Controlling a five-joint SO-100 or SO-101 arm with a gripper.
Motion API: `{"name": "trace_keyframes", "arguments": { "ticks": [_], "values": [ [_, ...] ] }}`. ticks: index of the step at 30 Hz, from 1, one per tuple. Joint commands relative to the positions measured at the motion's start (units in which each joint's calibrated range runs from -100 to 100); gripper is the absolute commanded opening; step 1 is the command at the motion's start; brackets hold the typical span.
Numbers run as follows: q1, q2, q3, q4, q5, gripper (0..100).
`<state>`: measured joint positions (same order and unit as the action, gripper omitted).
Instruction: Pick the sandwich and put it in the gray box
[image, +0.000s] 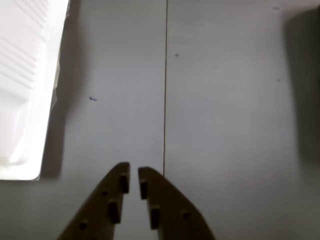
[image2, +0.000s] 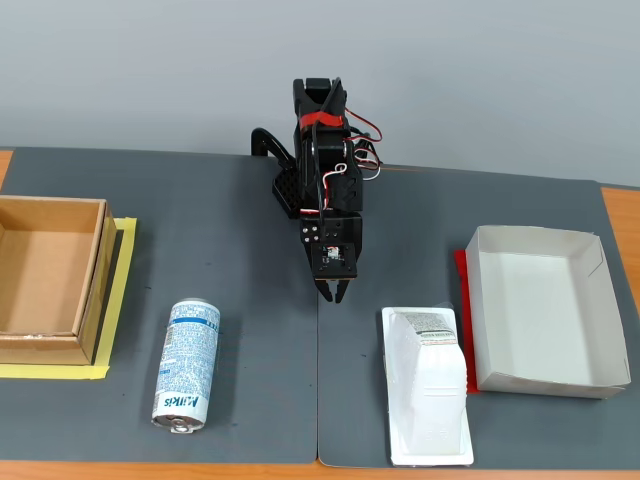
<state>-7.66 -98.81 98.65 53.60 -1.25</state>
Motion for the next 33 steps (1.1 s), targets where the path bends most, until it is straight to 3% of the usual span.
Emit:
{"name": "trace_keyframes", "arguments": {
  "ticks": [1, 33],
  "values": [
    [0.1, -0.5, 0.2, -0.6, 0.2, 2],
    [-0.3, -0.4, -0.3, 0.0, 0.3, 2]
  ]
}}
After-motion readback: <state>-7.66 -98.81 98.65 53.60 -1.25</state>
